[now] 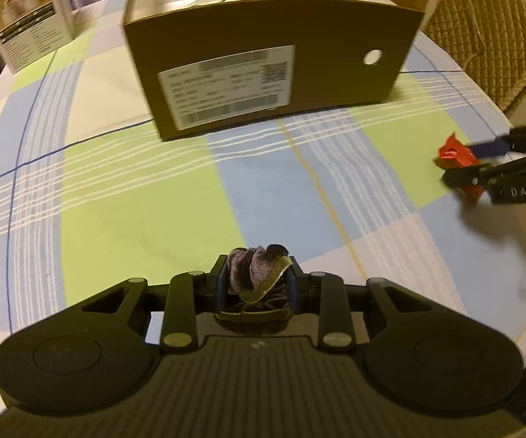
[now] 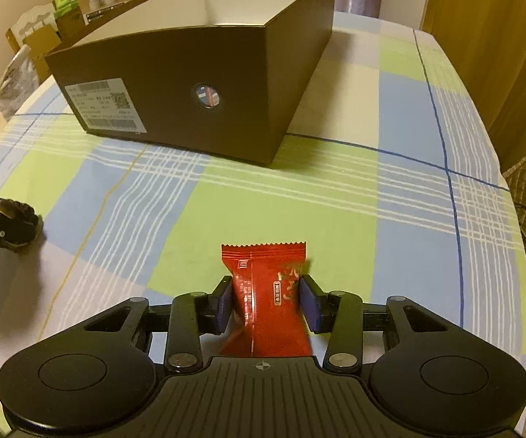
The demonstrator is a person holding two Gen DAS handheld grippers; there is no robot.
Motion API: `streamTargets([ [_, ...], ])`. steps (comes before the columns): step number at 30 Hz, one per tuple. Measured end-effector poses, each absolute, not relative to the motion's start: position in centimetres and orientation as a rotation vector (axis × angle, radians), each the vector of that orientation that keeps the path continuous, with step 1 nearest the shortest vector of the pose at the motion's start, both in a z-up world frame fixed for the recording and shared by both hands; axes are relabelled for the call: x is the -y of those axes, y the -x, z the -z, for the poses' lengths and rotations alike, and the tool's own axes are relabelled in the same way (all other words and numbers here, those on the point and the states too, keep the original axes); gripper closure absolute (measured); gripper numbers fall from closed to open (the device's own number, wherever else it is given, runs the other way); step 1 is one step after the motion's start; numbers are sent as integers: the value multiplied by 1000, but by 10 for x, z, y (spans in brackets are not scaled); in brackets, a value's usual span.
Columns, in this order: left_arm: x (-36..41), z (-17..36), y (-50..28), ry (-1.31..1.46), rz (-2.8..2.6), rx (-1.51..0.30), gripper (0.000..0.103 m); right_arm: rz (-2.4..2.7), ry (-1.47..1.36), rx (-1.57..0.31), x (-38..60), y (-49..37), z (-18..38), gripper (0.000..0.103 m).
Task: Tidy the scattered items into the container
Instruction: 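Lift the scrunchie and red packet and carry both over the box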
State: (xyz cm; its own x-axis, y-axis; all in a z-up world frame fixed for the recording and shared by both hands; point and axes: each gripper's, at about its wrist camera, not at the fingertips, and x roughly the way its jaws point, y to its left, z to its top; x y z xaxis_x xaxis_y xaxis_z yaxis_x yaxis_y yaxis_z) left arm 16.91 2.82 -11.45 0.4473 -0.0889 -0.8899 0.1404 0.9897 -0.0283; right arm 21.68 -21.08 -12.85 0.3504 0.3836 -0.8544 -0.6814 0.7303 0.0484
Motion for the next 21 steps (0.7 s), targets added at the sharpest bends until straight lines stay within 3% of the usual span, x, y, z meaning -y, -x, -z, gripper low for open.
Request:
streamTargets([
  [14, -32, 110, -168, -48, 159, -1094, 78, -850, 275, -1037, 195, -190, 109, 66],
  [21, -39, 82, -168, -10, 174, -1032, 79, -864, 237, -1027, 193, -192, 96, 66],
])
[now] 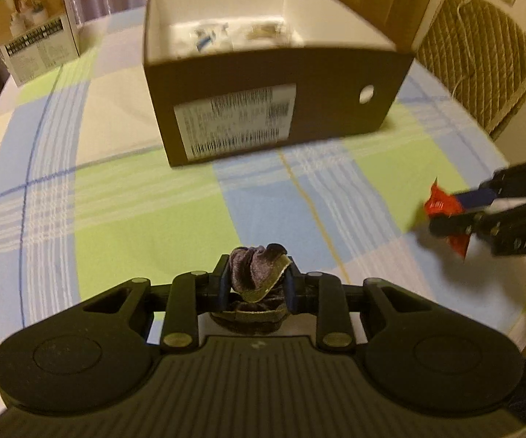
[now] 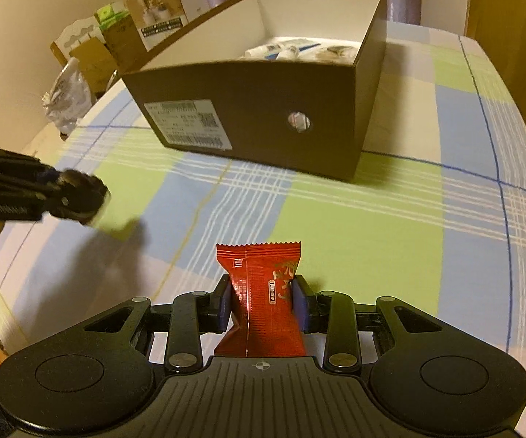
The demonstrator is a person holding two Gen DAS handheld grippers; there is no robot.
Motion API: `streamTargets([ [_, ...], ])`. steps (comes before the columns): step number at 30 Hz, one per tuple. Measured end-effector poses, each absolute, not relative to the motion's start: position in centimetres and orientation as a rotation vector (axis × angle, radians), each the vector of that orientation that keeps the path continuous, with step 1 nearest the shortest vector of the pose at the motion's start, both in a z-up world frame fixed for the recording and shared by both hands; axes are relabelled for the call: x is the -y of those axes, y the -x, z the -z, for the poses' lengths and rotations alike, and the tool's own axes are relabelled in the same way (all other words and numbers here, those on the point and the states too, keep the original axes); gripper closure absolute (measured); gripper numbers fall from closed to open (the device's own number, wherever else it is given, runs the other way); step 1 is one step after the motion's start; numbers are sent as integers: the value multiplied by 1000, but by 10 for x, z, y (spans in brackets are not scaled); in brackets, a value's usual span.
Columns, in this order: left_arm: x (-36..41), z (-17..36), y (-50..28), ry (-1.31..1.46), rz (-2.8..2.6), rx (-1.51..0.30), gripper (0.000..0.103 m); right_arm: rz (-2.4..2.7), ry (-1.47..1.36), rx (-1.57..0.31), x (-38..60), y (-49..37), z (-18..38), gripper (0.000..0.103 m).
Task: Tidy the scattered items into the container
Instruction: 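Lift the scrunchie and red packet and carry both over the box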
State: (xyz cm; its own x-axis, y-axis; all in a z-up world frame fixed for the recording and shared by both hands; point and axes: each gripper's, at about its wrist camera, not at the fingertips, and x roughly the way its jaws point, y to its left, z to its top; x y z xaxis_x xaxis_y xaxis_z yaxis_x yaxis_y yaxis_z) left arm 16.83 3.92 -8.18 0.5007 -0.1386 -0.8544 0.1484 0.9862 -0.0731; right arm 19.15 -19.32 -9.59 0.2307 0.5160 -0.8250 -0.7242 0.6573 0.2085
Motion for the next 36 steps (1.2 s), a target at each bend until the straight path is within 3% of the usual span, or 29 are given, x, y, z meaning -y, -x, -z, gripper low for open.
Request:
streamTargets([
  [22, -59, -18, -226, -18, 228, -778, 79, -885, 89, -807, 179, -282, 4, 66],
  [36, -59, -26, -298, -45, 267, -753, 79, -909, 114, -813, 122, -345, 7, 66],
])
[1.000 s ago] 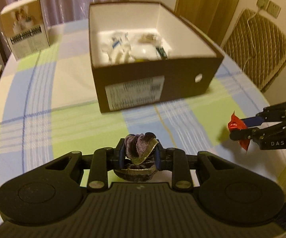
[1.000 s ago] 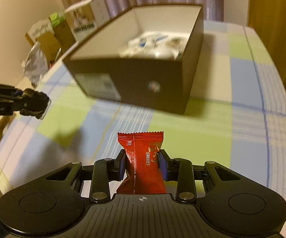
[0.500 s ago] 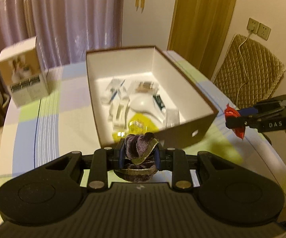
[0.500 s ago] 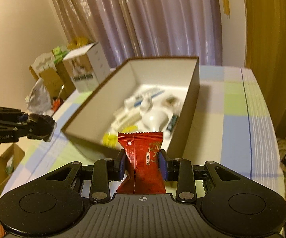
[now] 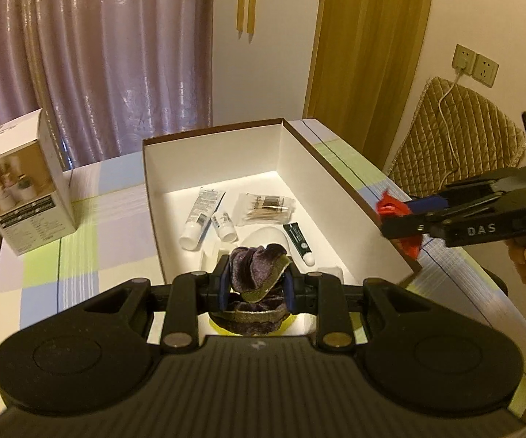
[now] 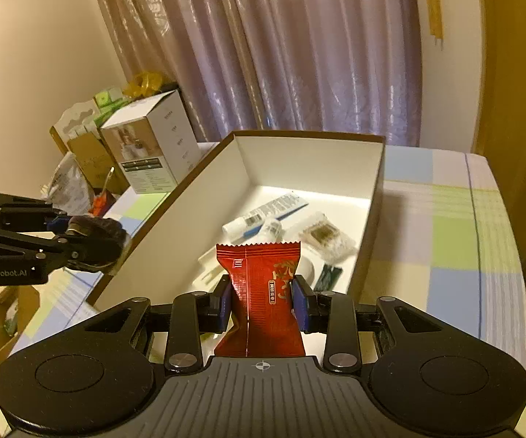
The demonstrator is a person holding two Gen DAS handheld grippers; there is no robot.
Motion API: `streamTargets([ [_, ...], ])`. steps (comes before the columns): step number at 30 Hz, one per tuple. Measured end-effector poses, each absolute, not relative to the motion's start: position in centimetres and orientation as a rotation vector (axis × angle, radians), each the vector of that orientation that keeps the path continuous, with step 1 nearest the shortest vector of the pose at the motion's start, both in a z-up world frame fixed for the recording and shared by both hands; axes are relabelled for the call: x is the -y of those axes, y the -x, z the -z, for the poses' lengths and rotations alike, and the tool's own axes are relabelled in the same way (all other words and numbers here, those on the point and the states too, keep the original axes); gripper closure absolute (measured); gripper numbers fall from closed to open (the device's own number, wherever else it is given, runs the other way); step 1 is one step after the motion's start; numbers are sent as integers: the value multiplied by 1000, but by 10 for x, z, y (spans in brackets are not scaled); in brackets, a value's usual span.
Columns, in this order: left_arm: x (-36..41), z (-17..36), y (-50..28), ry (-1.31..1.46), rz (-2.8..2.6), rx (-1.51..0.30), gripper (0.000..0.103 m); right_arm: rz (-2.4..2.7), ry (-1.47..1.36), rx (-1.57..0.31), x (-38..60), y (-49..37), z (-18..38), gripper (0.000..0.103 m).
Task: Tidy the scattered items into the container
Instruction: 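Lift the scrunchie and red packet and carry both over the box, then lower the scrunchie and red packet into the box and open both tools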
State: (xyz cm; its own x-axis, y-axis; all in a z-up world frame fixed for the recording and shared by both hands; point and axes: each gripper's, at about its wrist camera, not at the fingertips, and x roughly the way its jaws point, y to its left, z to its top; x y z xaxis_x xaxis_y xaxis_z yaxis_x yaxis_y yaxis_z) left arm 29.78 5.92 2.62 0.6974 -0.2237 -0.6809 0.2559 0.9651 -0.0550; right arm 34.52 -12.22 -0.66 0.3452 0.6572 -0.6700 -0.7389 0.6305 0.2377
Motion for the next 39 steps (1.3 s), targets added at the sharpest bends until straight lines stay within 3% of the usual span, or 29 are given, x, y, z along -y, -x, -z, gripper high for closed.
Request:
streamTargets([
  [21, -51, 20, -502, -230, 252, -901, 79, -934, 615, -757, 9, -476, 65, 66],
  [31, -55, 47, -539, -281, 265, -914, 79, -937, 714, -724, -10, -507, 93, 65],
  [33, -54, 51, -543, -290, 262, -915, 79, -952, 707, -710, -9, -506, 94, 16],
  [34, -55, 52, -544, -283, 262, -920, 79, -971, 701, -665, -6, -502, 93, 12],
  [39, -53, 58, -547, -284, 261, -929, 79, -990, 674, -653, -3, -501, 93, 12],
])
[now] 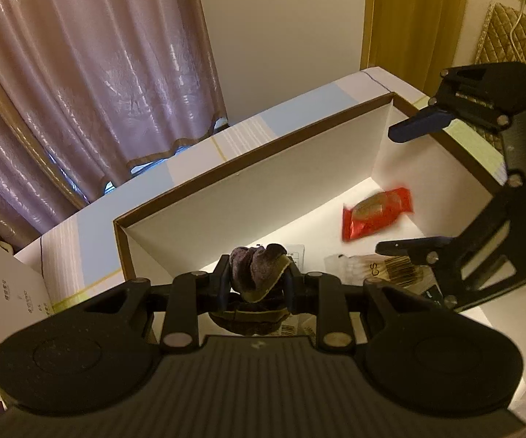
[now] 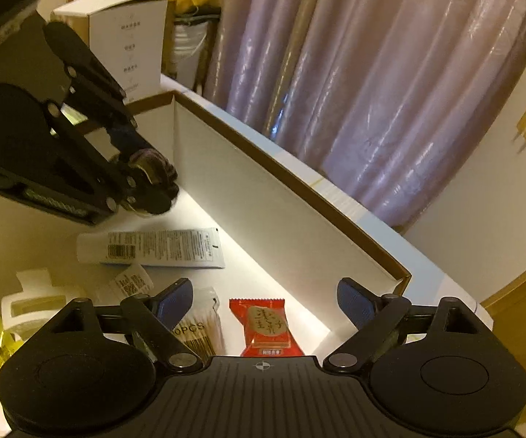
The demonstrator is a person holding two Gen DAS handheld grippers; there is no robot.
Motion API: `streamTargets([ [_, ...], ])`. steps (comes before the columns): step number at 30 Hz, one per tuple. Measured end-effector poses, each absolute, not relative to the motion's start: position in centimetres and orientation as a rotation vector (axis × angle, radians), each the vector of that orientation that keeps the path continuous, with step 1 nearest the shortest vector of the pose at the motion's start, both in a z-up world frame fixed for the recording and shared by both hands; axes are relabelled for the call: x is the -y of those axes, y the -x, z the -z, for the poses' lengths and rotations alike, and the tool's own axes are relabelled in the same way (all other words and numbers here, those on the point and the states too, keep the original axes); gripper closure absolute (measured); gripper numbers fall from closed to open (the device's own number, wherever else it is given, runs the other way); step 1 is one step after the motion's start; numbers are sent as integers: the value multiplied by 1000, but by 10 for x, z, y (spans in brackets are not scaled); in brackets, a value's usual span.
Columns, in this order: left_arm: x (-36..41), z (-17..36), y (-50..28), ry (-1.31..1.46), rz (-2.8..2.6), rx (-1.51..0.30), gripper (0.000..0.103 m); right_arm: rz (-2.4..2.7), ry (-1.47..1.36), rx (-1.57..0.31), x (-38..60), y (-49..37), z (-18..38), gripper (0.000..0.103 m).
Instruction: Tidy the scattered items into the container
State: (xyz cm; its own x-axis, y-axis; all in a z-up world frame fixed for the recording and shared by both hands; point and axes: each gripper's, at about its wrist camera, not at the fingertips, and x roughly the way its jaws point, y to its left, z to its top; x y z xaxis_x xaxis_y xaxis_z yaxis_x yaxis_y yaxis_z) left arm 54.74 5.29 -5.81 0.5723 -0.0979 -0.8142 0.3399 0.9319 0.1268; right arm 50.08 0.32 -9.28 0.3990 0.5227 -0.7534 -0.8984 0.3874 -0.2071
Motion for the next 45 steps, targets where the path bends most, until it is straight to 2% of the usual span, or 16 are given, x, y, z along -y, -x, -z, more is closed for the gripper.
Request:
streamTargets([
  [12, -46, 61, -555, -305, 263, -923, 79, -991, 609, -626, 3, -490, 81, 12],
  [15, -45, 62, -557, -314, 253, -923, 76, -981, 585, -629, 6, -486, 80, 12],
  [23, -50, 54, -553, -307, 195, -908, 44, -998, 529, -628, 17, -470, 65, 12],
  [27, -52, 46, -547, -282, 174, -901, 40, -1005, 496, -626, 23, -458, 55, 12],
  [30, -53, 38, -538, -290, 163, -887, 32, -1010, 461, -631, 30, -446, 45, 12],
  [36, -49, 19, -513, -281, 146, -857, 25, -973, 376, -670, 44, -423, 31, 11],
  [41, -48, 0, -488, -265, 103, -821, 13, -925, 295, -700, 63, -400, 17, 11],
  [45, -52, -14, -462, -198, 80, -808, 11, -857, 268, -709, 79, -378, 5, 11],
])
